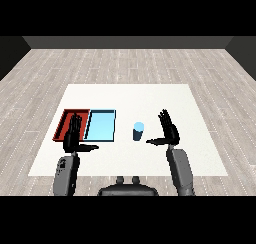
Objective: Pick the blue can and put it in the blue box
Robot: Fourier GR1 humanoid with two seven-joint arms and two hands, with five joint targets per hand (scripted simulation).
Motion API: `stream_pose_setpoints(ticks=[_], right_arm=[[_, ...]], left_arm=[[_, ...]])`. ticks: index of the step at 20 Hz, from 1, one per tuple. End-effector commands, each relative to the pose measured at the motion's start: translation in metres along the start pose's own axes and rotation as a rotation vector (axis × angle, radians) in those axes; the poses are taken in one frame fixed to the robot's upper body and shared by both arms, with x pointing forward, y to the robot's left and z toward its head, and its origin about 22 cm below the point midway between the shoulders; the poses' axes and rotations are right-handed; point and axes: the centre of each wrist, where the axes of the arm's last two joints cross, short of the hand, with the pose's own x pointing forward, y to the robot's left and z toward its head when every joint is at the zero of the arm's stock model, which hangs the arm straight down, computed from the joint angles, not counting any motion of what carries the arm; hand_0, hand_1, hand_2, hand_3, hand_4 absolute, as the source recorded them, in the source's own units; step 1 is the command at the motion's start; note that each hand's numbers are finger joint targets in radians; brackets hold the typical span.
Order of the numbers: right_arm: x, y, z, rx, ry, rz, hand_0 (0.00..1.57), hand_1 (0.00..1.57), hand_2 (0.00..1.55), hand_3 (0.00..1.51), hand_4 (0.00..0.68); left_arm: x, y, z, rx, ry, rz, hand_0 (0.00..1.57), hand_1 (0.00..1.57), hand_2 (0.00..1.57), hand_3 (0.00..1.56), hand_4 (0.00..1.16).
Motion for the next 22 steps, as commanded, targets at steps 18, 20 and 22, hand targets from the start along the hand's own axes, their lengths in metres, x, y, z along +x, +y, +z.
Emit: stream_pose_setpoints(ticks=[18,20,22], right_arm=[[-0.053,0.038,-0.016,-0.074,0.086,-0.149,0.0,0.0,0.0,0.0,0.0],[-0.062,0.036,-0.024,-0.08,0.079,-0.192,0.0,0.0,0.0,0.0,0.0],[-0.061,0.063,-0.016,-0.058,0.107,-0.167,0.0,0.0,0.0,0.0,0.0]], left_arm=[[0.014,0.003,0.009,0.021,-0.002,0.021,0.0,0.0,0.0,0.0,0.0],[0.02,0.013,-0.003,-0.01,-0.009,0.016,0.0,0.0,0.0,0.0,0.0],[0.002,-0.007,-0.002,0.008,-0.009,0.037,0.0,0.0,0.0,0.0,0.0]])
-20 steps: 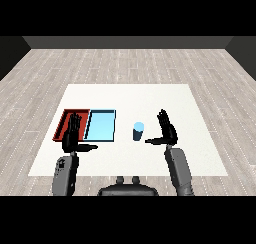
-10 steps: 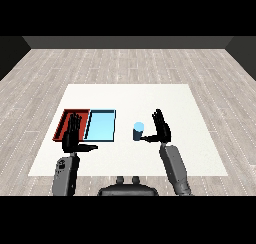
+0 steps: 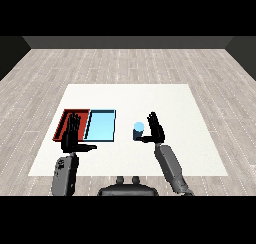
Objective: Pick the blue can and put it in the blue box
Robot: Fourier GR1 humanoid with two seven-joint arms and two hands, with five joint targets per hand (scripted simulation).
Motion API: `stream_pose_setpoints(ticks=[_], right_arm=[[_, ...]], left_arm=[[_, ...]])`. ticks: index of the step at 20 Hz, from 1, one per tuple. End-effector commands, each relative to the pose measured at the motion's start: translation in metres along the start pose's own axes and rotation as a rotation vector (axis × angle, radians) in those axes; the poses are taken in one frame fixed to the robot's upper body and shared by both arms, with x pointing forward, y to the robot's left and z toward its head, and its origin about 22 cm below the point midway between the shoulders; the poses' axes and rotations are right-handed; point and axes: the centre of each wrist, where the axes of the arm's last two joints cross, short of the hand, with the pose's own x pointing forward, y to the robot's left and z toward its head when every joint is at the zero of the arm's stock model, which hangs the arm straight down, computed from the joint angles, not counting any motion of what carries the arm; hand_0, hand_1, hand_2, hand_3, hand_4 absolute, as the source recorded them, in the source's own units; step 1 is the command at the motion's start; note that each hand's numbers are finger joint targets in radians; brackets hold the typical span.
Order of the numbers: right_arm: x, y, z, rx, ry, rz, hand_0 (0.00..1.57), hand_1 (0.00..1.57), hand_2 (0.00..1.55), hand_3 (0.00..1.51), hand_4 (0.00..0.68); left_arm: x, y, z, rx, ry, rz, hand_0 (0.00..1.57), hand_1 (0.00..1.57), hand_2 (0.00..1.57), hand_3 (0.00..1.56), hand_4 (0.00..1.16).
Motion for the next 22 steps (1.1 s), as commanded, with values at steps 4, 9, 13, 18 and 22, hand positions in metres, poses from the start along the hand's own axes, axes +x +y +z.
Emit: stream_pose_setpoints(ticks=[4,9,13,18,22], right_arm=[[-0.027,0.012,0.01,-0.015,0.034,-0.01,0.0,0.0,0.0,0.0,0.0],[-0.045,-0.002,0.008,-0.032,0.037,-0.046,0.0,0.0,0.0,0.0,0.0],[-0.038,0.005,-0.017,-0.005,0.071,-0.037,0.0,0.0,0.0,0.0,0.0],[-0.051,0.011,-0.028,-0.018,0.071,-0.038,0.0,0.0,0.0,0.0,0.0],[-0.047,0.028,-0.015,0.005,0.107,-0.055,0.0,0.0,0.0,0.0,0.0]], left_arm=[[-0.007,-0.015,0.002,0.006,-0.025,0.009,0.0,0.0,0.0,0.0,0.0],[0.009,0.0,-0.013,0.007,-0.003,0.001,0.0,0.0,0.0,0.0,0.0],[0.006,0.007,-0.019,0.013,-0.003,-0.009,0.0,0.0,0.0,0.0,0.0],[-0.004,-0.009,0.003,0.02,-0.017,0.013,0.0,0.0,0.0,0.0,0.0],[0.007,0.016,0.002,0.014,0.009,-0.009,0.0,0.0,0.0,0.0,0.0]])
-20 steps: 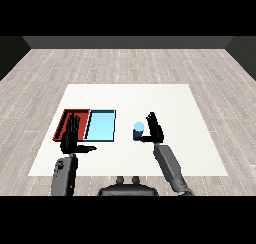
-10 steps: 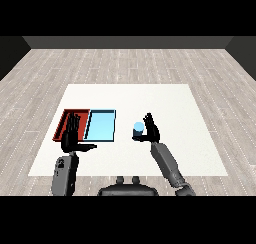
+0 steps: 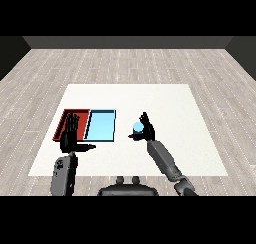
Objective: Pick the blue can and put it in the blue box
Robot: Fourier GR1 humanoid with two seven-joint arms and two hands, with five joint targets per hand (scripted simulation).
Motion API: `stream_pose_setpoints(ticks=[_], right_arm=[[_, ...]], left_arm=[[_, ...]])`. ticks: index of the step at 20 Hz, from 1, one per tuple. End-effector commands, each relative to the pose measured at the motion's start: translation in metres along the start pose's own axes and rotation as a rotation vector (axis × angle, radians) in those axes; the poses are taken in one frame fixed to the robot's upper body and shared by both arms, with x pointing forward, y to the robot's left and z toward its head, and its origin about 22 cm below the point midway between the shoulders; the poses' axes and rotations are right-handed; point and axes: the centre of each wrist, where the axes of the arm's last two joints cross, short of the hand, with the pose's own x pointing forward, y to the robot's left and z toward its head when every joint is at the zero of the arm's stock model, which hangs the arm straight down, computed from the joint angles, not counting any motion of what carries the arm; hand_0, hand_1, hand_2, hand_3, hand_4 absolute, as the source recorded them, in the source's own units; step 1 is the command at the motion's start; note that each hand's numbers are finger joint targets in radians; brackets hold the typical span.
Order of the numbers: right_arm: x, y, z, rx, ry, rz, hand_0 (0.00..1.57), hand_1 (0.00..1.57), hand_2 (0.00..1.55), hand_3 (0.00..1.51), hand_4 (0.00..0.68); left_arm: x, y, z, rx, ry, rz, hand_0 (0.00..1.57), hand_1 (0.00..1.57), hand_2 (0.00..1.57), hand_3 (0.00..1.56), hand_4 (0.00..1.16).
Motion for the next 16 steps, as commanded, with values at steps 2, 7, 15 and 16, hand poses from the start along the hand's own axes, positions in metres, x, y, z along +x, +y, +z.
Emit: stream_pose_setpoints(ticks=[2,7,15,16], right_arm=[[-0.008,0.002,-0.009,0.008,0.004,0.008,0.0,0.0,0.0,0.0,0.0],[-0.008,-0.004,-0.003,0.005,0.025,0.017,0.0,0.0,0.0,0.0,0.0],[-0.001,0.004,-0.027,-0.216,0.033,0.178,1.54,1.54,1.51,1.48,0.642],[-0.004,0.018,-0.019,-0.216,0.023,0.217,1.53,1.53,1.49,1.45,0.658]], left_arm=[[0.007,0.004,-0.003,0.006,-0.005,0.025,0.0,0.0,0.0,0.0,0.0],[0.008,0.0,0.007,-0.005,-0.003,0.009,0.0,0.0,0.0,0.0,0.0],[-0.003,0.01,-0.002,0.012,0.005,-0.002,0.0,0.0,0.0,0.0,0.0],[-0.007,-0.003,-0.006,-0.002,-0.01,0.017,0.0,0.0,0.0,0.0,0.0]])
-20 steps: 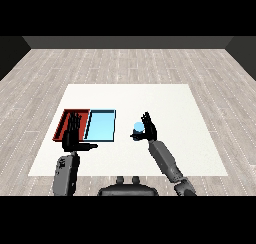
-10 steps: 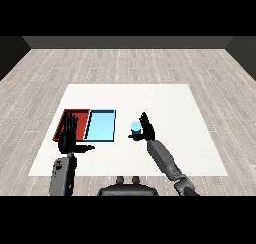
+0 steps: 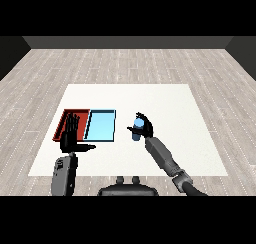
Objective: Pick the blue can and put it in the blue box
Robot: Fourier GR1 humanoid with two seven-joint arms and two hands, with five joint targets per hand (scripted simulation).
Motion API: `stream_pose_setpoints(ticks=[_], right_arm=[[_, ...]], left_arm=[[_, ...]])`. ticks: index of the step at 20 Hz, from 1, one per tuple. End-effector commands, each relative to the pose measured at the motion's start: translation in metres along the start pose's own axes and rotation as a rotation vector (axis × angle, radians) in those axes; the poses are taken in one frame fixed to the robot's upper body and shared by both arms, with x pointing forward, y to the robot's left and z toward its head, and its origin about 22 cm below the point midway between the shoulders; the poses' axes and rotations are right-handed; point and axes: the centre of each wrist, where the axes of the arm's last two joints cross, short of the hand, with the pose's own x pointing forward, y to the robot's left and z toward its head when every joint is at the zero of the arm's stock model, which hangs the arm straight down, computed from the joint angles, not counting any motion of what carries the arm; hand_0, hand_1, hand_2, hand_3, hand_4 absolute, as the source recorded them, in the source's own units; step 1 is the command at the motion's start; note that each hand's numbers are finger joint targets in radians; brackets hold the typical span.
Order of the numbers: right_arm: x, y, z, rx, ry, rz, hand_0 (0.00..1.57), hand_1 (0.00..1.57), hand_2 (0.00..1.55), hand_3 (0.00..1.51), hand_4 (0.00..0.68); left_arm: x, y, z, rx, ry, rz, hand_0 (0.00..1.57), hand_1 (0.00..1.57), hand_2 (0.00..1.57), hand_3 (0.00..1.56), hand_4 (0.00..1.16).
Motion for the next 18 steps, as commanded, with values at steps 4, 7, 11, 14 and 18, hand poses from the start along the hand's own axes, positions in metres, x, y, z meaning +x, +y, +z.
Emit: stream_pose_setpoints(ticks=[4,7,11,14,18], right_arm=[[-0.003,0.009,-0.005,-0.086,0.001,0.162,1.49,1.49,1.47,1.43,0.616],[-0.01,-0.006,0.003,-0.101,0.025,0.184,1.5,1.5,1.48,1.44,0.617],[0.024,0.01,-0.003,-0.078,-0.027,0.16,1.49,1.49,1.47,1.41,0.637],[0.038,0.012,-0.012,-0.037,-0.073,0.211,1.42,1.42,1.45,1.4,0.624],[0.069,0.022,-0.02,-0.01,-0.149,0.256,1.46,1.46,1.45,1.4,0.623]], left_arm=[[0.002,0.009,-0.006,-0.001,0.027,-0.003,0.0,0.0,0.0,0.0,0.0],[-0.015,0.005,-0.003,-0.004,0.035,0.007,0.0,0.0,0.0,0.0,0.0],[0.0,-0.018,0.004,-0.02,0.042,-0.018,0.0,0.0,0.0,0.0,0.0],[-0.013,-0.02,0.008,-0.051,0.018,-0.056,0.0,0.0,0.0,0.0,0.0],[0.001,-0.033,-0.011,-0.11,0.058,0.002,0.0,0.0,0.0,0.0,0.0]])
